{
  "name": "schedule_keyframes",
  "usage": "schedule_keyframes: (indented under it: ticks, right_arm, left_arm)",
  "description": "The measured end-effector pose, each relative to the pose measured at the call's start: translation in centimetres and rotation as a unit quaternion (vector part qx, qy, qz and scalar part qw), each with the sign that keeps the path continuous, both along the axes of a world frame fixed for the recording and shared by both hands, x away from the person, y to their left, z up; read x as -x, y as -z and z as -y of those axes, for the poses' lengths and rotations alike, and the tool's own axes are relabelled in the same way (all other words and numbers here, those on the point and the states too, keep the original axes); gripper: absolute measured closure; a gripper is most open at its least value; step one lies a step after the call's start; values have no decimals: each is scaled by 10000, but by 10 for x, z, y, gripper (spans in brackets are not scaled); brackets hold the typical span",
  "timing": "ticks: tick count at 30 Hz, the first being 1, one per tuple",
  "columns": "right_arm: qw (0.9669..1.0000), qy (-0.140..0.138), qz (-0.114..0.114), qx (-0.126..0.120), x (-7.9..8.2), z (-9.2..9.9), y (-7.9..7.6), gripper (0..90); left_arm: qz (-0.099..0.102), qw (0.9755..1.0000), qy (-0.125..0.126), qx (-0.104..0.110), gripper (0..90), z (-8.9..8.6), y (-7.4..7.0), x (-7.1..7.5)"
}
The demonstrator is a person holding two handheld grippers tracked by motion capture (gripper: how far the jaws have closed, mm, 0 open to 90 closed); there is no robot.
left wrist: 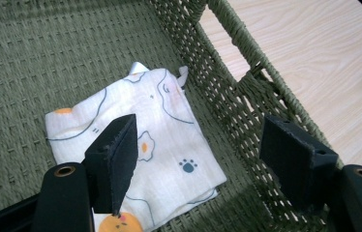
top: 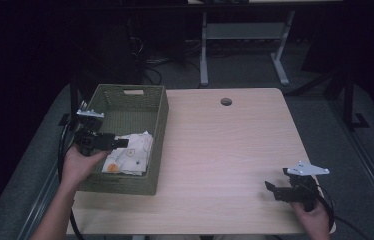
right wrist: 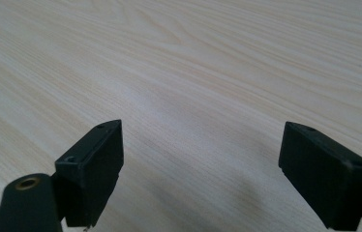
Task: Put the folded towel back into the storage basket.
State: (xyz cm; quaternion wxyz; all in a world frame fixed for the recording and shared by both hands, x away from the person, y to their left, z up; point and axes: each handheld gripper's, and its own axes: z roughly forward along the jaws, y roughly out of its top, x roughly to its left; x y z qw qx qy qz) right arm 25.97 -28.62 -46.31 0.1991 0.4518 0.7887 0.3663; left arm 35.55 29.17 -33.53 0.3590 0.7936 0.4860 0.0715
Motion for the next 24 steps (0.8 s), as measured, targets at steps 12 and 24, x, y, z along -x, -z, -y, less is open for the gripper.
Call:
schedule_keyframes:
  ticks: [12,24]
  right_arm:
    - [10000,17,-5,-42,0,4,0,157]
    - [9999,51,-22,-100,-1,8,0,151]
  left_arm:
    - [96,9998,147,-28,301,18,-12,3]
    - [157,9995,281,-13,298,36,-16,3]
